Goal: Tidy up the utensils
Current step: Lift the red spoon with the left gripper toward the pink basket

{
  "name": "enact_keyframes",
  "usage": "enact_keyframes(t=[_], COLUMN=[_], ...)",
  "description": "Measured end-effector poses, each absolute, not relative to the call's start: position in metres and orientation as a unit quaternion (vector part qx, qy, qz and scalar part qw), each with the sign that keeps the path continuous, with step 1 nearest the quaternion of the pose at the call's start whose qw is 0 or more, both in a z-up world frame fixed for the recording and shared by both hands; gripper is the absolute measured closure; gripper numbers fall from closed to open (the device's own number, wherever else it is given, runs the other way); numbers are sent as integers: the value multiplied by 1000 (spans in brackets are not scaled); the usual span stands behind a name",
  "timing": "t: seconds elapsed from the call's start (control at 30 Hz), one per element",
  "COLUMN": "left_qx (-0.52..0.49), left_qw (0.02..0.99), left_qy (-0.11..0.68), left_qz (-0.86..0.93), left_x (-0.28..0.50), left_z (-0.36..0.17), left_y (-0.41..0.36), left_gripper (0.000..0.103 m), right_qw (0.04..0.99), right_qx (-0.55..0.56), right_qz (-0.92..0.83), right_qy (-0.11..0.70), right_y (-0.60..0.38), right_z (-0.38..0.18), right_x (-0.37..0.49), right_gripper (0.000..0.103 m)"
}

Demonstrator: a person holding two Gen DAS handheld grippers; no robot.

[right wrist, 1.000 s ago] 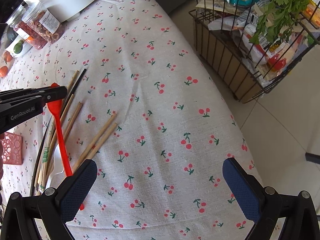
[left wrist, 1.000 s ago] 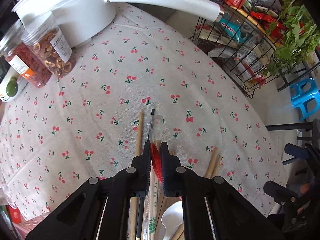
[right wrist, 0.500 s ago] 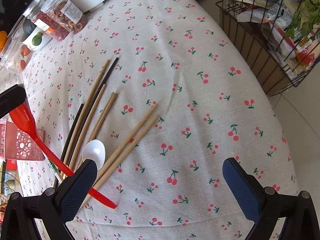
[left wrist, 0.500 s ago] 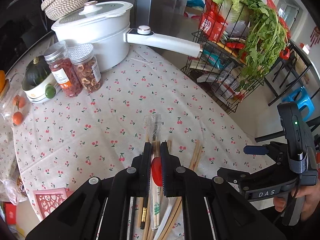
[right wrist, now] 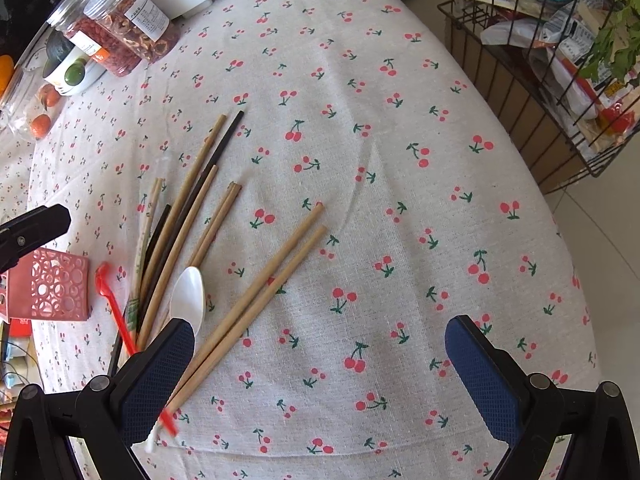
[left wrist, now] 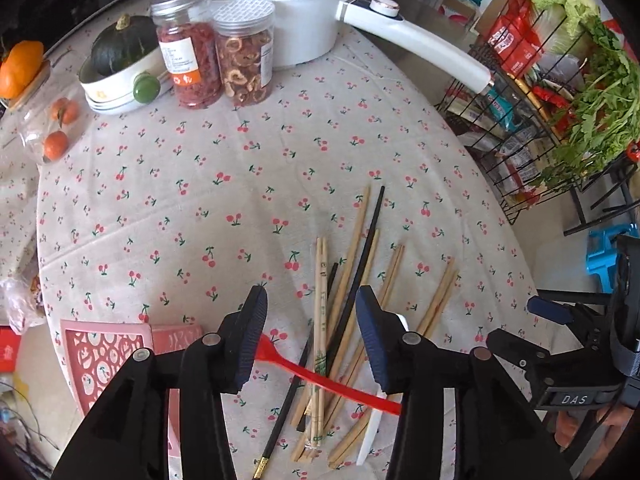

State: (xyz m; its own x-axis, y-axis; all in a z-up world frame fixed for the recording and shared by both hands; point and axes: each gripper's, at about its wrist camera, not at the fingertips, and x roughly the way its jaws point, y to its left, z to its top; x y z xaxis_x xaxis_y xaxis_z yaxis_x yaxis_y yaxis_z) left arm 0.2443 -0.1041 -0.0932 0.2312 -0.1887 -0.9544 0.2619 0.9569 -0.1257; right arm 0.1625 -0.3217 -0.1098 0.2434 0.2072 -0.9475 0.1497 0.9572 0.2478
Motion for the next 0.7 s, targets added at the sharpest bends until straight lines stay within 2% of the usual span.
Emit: enact_keyframes(t=[0.13, 0.3, 0.57, 0.7], left_qx=[9, 57, 56, 40], left_qw=[754, 766, 770, 780], left_qy=[649, 636, 630, 621], left_qz=[-101, -69, -80, -61], left_x=[243, 233, 214, 198], left_z=[-116, -120, -115, -123], left_y=[-92, -101, -115, -115], left_gripper=[54, 54, 54, 63], right_qw=[776, 776, 776, 776], right_qx=[142, 139, 143, 148], right_qz=[22, 26, 25, 29], right_qy=[615, 615, 614, 613], right_y=[-320, -316, -318, -317], right_z=[-109, -109, -108, -107], right_x=[163, 163, 162, 162], right_gripper=[0, 0, 0, 0])
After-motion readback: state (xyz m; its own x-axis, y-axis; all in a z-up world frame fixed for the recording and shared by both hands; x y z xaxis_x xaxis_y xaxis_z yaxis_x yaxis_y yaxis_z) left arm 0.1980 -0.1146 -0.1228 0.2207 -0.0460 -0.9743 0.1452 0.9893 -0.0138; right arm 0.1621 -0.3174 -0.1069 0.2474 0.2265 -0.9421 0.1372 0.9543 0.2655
